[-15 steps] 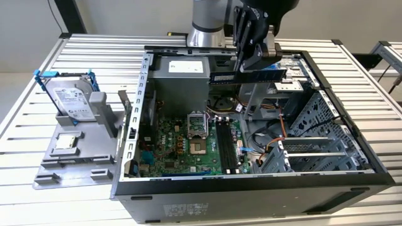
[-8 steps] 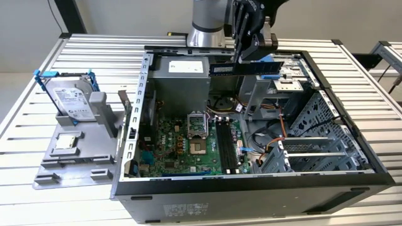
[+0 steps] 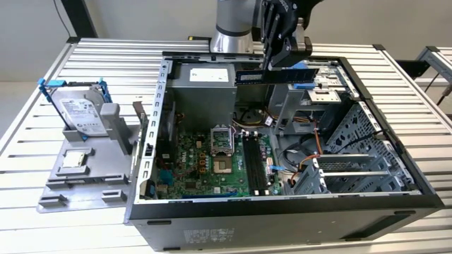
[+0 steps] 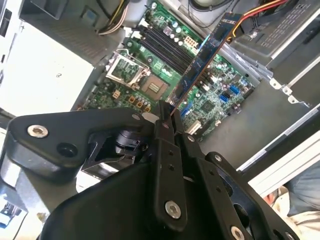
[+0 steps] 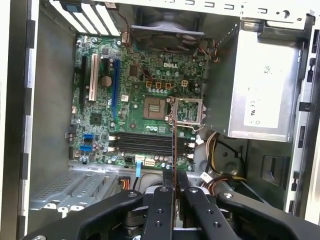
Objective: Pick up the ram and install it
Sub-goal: 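Pick up the ram and move it above insertion slot, then insert the ram into the slot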
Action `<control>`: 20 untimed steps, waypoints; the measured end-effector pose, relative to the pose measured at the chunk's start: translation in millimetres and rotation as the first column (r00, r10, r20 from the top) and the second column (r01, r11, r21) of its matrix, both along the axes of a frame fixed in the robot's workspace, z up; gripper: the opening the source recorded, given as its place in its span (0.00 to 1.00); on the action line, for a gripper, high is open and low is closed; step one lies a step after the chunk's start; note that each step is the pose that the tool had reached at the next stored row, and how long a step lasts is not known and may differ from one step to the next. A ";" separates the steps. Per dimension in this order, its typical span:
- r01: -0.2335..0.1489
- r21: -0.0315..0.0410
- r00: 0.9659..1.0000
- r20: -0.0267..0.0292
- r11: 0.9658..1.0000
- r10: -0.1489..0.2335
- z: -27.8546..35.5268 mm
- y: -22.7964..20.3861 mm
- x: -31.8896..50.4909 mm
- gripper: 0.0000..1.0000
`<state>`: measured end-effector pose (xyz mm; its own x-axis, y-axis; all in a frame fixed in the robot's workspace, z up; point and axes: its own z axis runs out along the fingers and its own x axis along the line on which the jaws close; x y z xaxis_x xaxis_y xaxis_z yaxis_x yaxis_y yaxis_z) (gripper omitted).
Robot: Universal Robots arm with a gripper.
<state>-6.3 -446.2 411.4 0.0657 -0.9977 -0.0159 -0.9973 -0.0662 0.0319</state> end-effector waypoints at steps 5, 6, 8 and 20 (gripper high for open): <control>0.000 0.005 1.000 0.000 1.000 0.000 0.0 -0.1 0.0 0.00; 0.000 0.005 1.000 0.000 1.000 0.000 0.0 -0.1 0.0 0.00; 0.000 0.006 1.000 0.000 1.000 0.000 0.0 -0.1 0.0 0.00; 0.050 0.005 0.999 0.000 0.999 -0.050 0.1 0.1 0.0 0.00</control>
<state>-6.3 -446.0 411.4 0.0154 -0.9997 -0.0207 -0.9994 -0.0161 0.0316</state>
